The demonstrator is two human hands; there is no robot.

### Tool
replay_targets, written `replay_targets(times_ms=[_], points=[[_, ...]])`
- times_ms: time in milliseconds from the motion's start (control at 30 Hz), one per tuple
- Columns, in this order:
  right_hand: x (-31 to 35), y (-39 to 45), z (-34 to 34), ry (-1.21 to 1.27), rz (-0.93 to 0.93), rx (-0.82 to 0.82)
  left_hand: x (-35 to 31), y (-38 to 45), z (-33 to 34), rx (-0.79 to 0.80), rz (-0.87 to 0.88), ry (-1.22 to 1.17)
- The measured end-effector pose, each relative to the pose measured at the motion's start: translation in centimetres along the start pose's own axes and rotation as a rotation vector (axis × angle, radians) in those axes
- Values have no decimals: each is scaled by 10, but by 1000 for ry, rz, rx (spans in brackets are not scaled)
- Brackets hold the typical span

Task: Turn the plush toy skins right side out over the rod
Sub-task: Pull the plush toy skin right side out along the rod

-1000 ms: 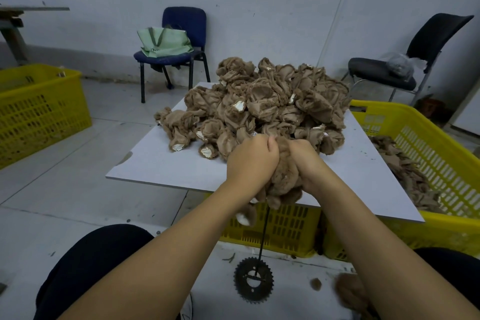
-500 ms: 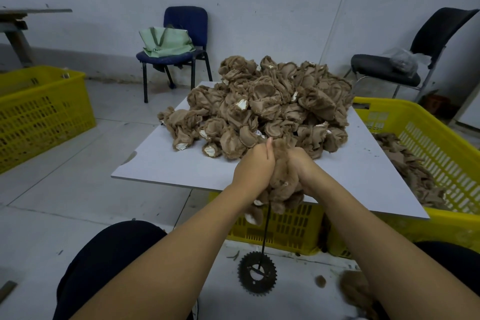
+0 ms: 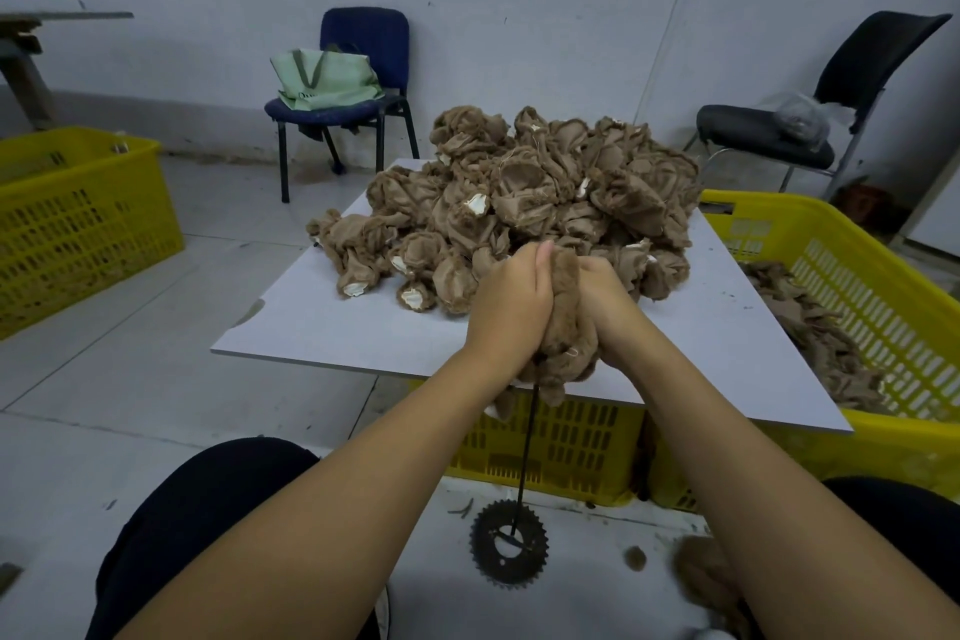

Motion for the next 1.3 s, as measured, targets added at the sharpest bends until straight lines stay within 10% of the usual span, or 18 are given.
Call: replay_targets(times_ms=[767, 1300], points=[[-42, 13, 13, -272, 112, -27, 60, -43, 22, 47, -501, -401], [-31, -5, -3, -207, 6, -95, 41, -39, 23, 47, -423, -230]])
Point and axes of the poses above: each hand's wrist, its own y-axis towards the middle knuckle, its own z-axis out of the palm, x = y × z, the point moved 8 cm from there along y, towards the middle knuckle, and after that the axes turned 14 degrees about -x, right-handed, at the moved point
